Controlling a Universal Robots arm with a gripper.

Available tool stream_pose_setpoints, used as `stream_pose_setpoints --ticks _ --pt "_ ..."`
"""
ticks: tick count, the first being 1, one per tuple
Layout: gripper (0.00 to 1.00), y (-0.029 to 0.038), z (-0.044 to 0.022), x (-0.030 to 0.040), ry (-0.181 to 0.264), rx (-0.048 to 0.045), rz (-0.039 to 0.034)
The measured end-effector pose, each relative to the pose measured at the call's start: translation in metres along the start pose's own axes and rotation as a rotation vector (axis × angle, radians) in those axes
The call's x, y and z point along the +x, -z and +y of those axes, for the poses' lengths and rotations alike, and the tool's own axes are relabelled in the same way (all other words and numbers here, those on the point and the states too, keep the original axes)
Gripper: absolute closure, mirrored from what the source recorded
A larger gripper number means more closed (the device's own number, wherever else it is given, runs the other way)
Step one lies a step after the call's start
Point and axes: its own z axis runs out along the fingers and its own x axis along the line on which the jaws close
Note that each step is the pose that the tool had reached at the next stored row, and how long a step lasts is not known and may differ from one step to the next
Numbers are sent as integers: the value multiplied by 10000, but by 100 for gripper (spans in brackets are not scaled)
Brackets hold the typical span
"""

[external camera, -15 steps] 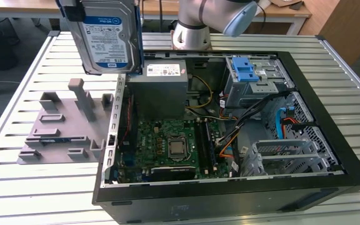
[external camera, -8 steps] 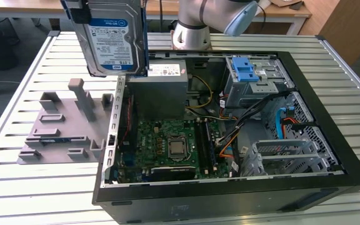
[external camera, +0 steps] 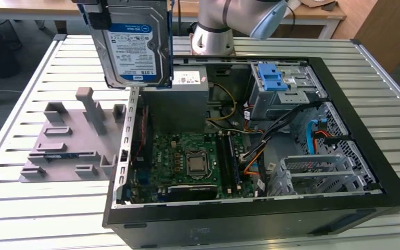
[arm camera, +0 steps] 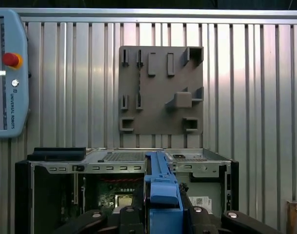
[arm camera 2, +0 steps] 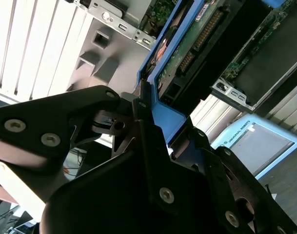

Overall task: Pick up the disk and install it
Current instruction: 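Pick up the disk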

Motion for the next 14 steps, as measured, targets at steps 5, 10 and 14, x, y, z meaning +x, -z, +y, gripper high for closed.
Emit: stream_pose_setpoints --ticks 5,10,14 --pt "64 3 -87 41 1 0 1" --pt "64 6 -175 83 0 0 0" --pt "64 8 -247 117 0 -1 1"
